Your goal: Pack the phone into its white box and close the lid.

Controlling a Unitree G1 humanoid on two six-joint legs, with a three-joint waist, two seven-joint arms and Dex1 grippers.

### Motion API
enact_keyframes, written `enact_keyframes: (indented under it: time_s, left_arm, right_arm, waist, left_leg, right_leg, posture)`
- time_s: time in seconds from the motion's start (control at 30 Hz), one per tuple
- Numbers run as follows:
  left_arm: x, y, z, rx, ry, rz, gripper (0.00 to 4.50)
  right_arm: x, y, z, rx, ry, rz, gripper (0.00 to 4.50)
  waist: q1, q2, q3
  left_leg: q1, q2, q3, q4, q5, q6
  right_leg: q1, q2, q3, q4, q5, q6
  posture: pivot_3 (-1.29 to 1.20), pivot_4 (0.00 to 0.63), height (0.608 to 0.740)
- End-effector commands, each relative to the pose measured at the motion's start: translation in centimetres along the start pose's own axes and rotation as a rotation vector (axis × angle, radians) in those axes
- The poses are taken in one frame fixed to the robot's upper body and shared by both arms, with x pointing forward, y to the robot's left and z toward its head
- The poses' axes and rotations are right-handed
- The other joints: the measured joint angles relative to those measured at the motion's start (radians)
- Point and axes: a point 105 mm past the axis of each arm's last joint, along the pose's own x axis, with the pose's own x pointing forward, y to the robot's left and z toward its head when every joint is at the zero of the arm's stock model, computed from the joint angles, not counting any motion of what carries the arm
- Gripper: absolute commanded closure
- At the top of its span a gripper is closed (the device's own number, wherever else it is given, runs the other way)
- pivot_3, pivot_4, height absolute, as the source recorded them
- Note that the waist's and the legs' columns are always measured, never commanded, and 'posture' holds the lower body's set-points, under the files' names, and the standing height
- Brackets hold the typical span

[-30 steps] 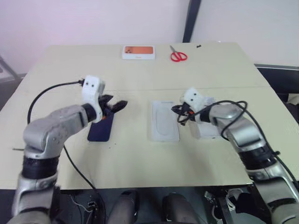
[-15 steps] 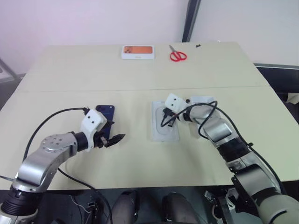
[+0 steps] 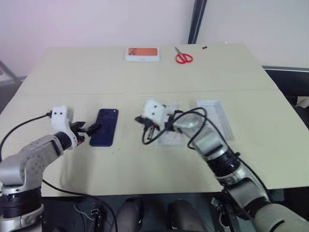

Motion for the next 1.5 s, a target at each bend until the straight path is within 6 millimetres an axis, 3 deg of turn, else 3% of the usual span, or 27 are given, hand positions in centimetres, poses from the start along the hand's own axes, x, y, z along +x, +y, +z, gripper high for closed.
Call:
enact_keyframes:
  time_s: [0.03,0.23,0.43,0.67,0.93,1.07,1.5]
  left_arm:
    - [0.0,0.4,0.1,-0.089,0.068,0.009,0.02]
    - [1.1,-0.3,-1.5,-0.169,0.281,-0.027,0.02]
    - [1.5,-2.9,-2.7,-0.181,0.417,-0.143,0.02]
    - [2.0,-5.0,-3.1,-0.23,0.416,-0.255,0.02]
    - [2.7,-6.9,-2.0,-0.338,0.346,-0.359,0.02]
    - [2.8,-6.4,-1.9,-0.341,0.343,-0.319,0.02]
    - [2.4,-2.2,0.0,-0.386,0.233,-0.121,0.02]
  right_arm:
    - [1.9,0.3,0.8,-0.062,0.015,0.019,4.5]
    - [4.6,1.5,0.6,-0.081,0.057,0.082,4.5]
    - [6.4,2.1,0.6,-0.101,0.081,0.094,4.5]
    - [7.2,2.1,0.8,-0.099,0.069,0.088,4.5]
    - [7.1,2.0,0.4,-0.093,0.068,0.081,4.5]
    - [7.0,2.0,0.3,-0.089,0.07,0.078,4.5]
    - [6.5,2.1,-0.2,-0.083,0.078,0.074,4.5]
  waist:
    - [0.0,-0.001,0.0]
    - [-0.004,-0.001,-0.001]
    - [-0.004,-0.001,-0.001]
    - [0.001,-0.001,-0.002]
    - [0.004,-0.001,-0.003]
    - [-0.004,-0.002,-0.003]
    - [-0.01,-0.002,-0.003]
  left_leg:
    - [0.0,0.0,0.0,0.0,0.0,0.0]
    - [0.0,0.0,-0.001,0.0,0.001,-0.001]
    - [0.004,0.0,-0.001,0.0,0.001,-0.001]
    - [0.007,-0.001,-0.002,-0.001,0.001,-0.001]
    - [0.008,-0.001,-0.002,-0.001,0.001,-0.001]
    - [0.008,-0.001,-0.002,-0.001,0.001,-0.001]
    - [0.008,-0.001,-0.002,-0.003,0.001,-0.003]
  right_leg:
    - [0.0,0.0,0.0,0.0,0.0,0.0]
    - [-0.001,0.001,0.0,0.001,0.0,0.0]
    - [-0.001,0.001,0.0,0.001,0.0,0.0]
    - [0.002,0.0,0.0,0.001,0.0,0.0]
    - [0.003,0.0,0.0,0.001,0.0,0.0]
    - [0.003,0.0,0.0,0.001,0.0,0.0]
    - [0.002,0.0,0.0,0.001,0.0,0.0]
  posture:
    - [0.0,0.15,0.74]
    - [0.0,0.15,0.74]
    - [0.0,0.15,0.74]
    - [0.0,0.15,0.74]
    - [0.0,0.15,0.74]
    - [0.0,0.15,0.74]
    - [0.0,0.15,0.74]
